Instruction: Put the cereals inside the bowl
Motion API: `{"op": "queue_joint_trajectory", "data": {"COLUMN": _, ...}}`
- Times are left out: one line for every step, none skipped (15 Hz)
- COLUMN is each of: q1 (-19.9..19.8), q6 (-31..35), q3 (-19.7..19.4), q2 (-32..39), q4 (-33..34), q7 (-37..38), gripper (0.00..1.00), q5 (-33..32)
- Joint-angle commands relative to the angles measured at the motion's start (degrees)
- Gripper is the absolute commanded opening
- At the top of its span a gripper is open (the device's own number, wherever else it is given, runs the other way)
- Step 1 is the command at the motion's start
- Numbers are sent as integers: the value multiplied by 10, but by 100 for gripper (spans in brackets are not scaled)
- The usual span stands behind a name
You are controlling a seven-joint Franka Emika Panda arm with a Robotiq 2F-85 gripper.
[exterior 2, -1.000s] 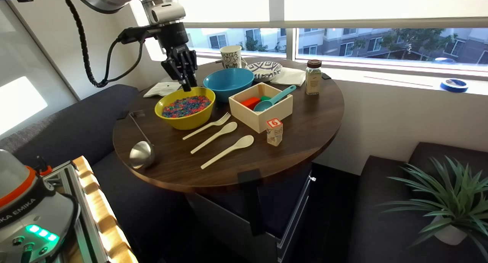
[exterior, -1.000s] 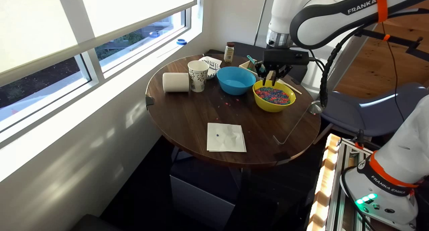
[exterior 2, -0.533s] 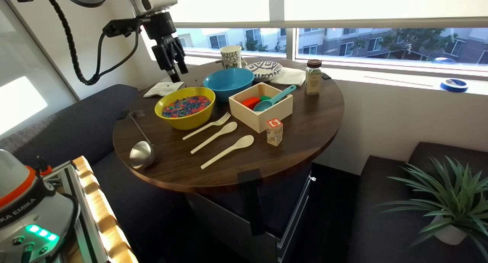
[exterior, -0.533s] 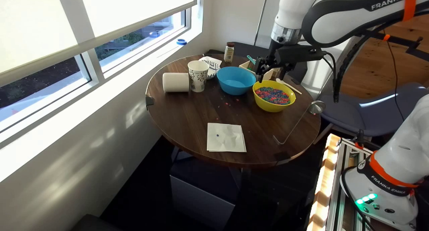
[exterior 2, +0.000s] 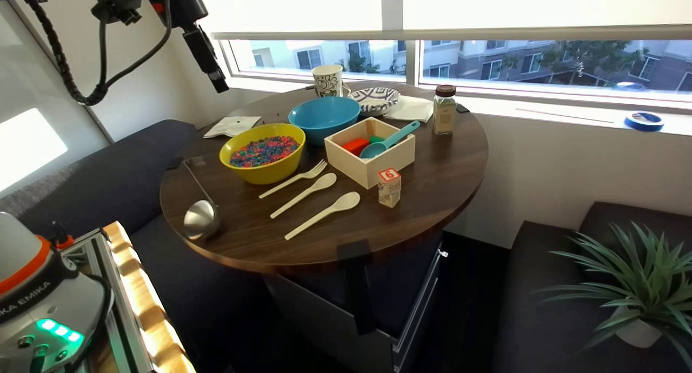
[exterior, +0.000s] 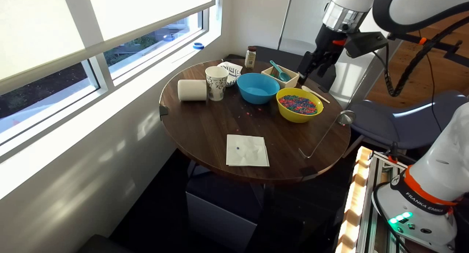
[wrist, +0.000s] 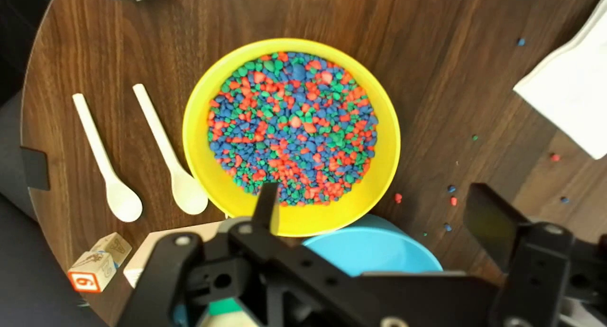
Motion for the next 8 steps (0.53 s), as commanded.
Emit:
{"op": "queue_joint_trajectory", "data": {"q1": -4, "q6": -77, "q3": -29, "q2": -50, "q4": -1, "q7": -118, "gripper": 100, "q5": 20}}
{"op": "queue_joint_trajectory", "data": {"q1": -6, "q6": -98, "q3": -40, "q2": -40, "q4": 15, "q7": -147, "gripper": 100, "q5": 23}}
{"op": "queue_joint_trajectory", "data": {"q1": -16, "q6": -66, "q3": -14, "q2": -39, "q4": 4, "q7": -100, "gripper": 100, "q5": 16}}
{"op": "queue_joint_trajectory", "data": {"q1": -17, "q6": -80, "q3": -23, "q2": -44, "q4": 8, "q7": -122, "gripper": 100, "q5": 17}}
{"op": "queue_joint_trajectory", "data": {"q1": -17, "q6": -86, "q3": -29, "q2": -45, "q4": 11, "q7": -134, "gripper": 100, "q5": 17}}
{"op": "queue_joint_trajectory", "data": {"q1": -17, "q6": -86, "q3": -32, "q2": -44, "q4": 12, "q7": -140, "gripper": 100, "q5": 17}}
{"op": "queue_joint_trajectory", "data": {"q1": -17, "q6": -86, "q3": -32, "q2": -43, "q4": 13, "q7": -141, "gripper": 100, "q5": 17}}
{"op": "queue_joint_trajectory", "data": {"q1": -17, "q6": -86, "q3": -31, "q2": -42, "q4": 13, "q7": -141, "gripper": 100, "q5": 17}}
